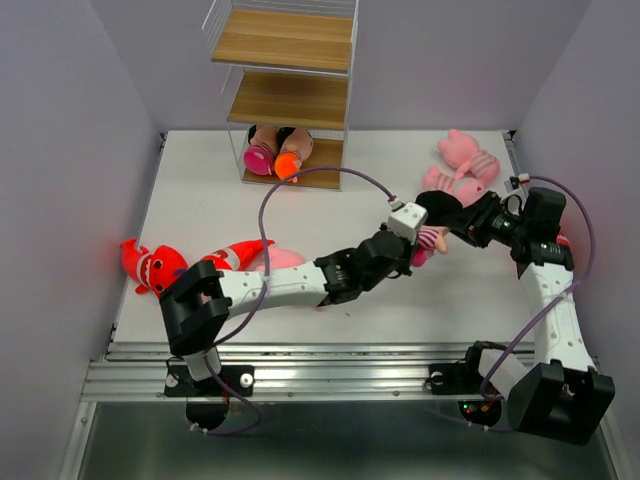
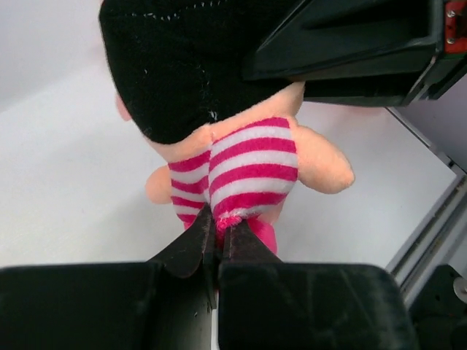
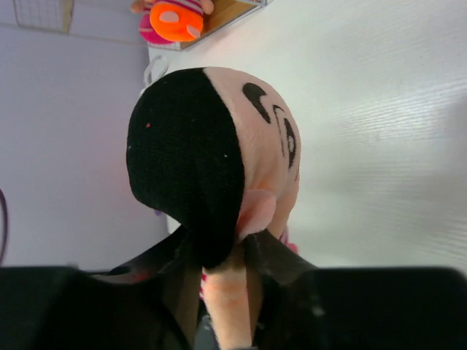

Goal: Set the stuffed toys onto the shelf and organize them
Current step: Pass the stuffed toy from the right arm to the left, then pass the stuffed toy from the left arm to the right

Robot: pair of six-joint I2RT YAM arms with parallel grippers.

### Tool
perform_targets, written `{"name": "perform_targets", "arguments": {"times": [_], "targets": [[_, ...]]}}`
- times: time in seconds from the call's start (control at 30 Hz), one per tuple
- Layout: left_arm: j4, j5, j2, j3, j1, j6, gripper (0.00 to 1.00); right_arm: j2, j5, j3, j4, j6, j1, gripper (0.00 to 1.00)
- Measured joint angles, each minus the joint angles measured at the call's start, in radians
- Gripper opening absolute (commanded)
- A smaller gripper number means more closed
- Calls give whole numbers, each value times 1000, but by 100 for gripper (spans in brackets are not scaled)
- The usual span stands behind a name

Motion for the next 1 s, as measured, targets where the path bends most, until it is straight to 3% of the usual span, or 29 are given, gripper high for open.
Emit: {"name": "perform_targets", "arguments": {"times": [0.03, 0.13, 0.17, 0.33, 0.57, 0.8, 1.0], "targets": [[33, 43, -34, -50, 18, -13, 0, -10, -11, -1, -7, -19, 4, 65], [80, 130, -119, -172, 71, -51, 0, -29, -31, -1, -11, -72, 5, 94], [93, 155, -143, -208, 84, -65, 0, -34, -37, -1, -9, -97, 4, 98], [133, 269, -304, -432, 138, -116, 0, -54, -161, 1, -13, -330, 2, 100], [174, 483, -548, -624, 142, -129, 0, -155, -457, 2, -108, -877, 1, 100], [192, 636, -791, -764, 163, -132, 0, -70, -579, 74, -562, -1648, 8, 100], [198, 700, -816, -779, 173, -150, 0, 25, -593, 125, -791, -2007, 93, 100]]}}
